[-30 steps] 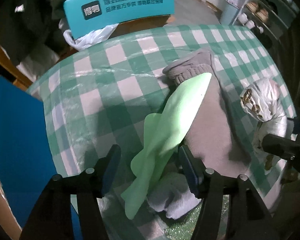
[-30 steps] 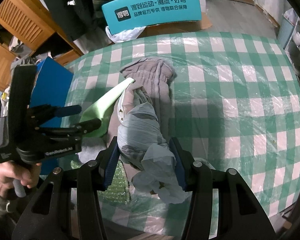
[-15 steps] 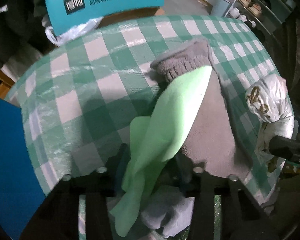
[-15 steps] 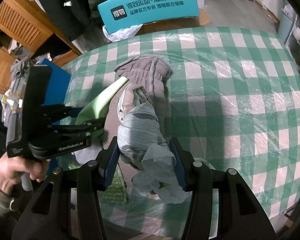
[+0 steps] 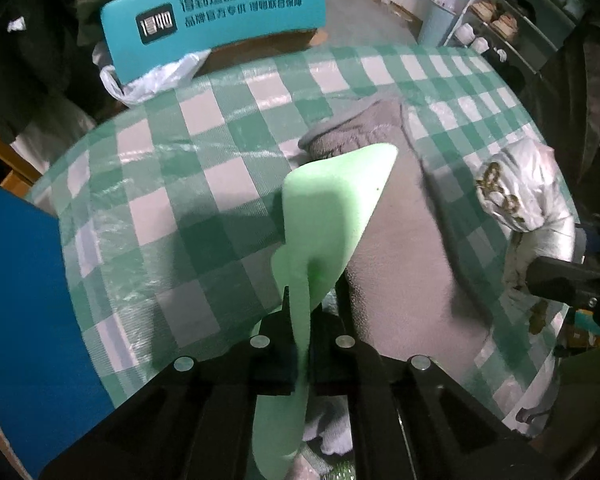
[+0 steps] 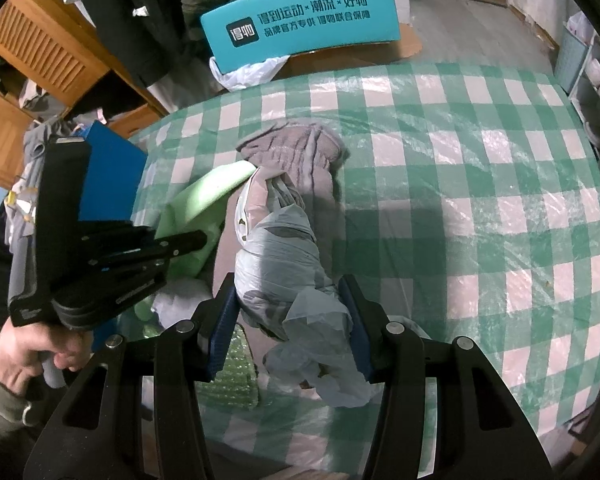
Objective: Organize soft objects
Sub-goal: 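Grasp the mint-green cloth with the left tool and lift it while the right tool holds the bag, then carry the mint-green cloth and white bag over the open shoebox with both tools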
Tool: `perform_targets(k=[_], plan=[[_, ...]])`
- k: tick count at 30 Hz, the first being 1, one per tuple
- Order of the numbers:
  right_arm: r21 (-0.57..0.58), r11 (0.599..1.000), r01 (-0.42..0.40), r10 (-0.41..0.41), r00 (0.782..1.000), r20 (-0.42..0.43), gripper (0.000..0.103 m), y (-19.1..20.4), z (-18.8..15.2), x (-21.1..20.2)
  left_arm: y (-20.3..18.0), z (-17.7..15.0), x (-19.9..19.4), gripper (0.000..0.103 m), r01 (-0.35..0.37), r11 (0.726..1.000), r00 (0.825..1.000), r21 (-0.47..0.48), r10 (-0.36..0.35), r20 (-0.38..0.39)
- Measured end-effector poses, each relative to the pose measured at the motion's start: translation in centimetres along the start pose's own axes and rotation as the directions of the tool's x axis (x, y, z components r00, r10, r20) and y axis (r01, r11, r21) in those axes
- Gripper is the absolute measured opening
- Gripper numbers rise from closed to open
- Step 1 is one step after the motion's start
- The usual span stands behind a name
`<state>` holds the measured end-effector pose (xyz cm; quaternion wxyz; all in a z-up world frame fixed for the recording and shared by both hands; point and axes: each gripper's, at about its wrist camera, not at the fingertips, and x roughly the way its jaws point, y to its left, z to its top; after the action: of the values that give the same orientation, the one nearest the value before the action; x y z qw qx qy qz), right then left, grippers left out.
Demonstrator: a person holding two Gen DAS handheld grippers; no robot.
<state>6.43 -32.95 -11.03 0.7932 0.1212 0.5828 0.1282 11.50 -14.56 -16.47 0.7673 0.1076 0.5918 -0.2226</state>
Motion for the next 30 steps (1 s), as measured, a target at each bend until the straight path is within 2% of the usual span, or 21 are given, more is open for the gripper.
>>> perform_targets(k=[18, 30], plan=[[-0.036, 0.999, 0.015, -0.012, 0.998, 0.065, 0.050, 2.6, 0.4, -2.6, 0.1, -1.7, -7.2, 0.004, -0.027, 1.000, 0.992, -0.011, 0.029, 0.121], [-0.083, 0.996, 0.029, -0.020, 0.994, 0.106, 0.050, 4.9, 0.3, -4.5, 0.9, -3.7, -10.6, 0.004, -0.050, 0.998, 0.985, -0.038, 0.056, 0.165]])
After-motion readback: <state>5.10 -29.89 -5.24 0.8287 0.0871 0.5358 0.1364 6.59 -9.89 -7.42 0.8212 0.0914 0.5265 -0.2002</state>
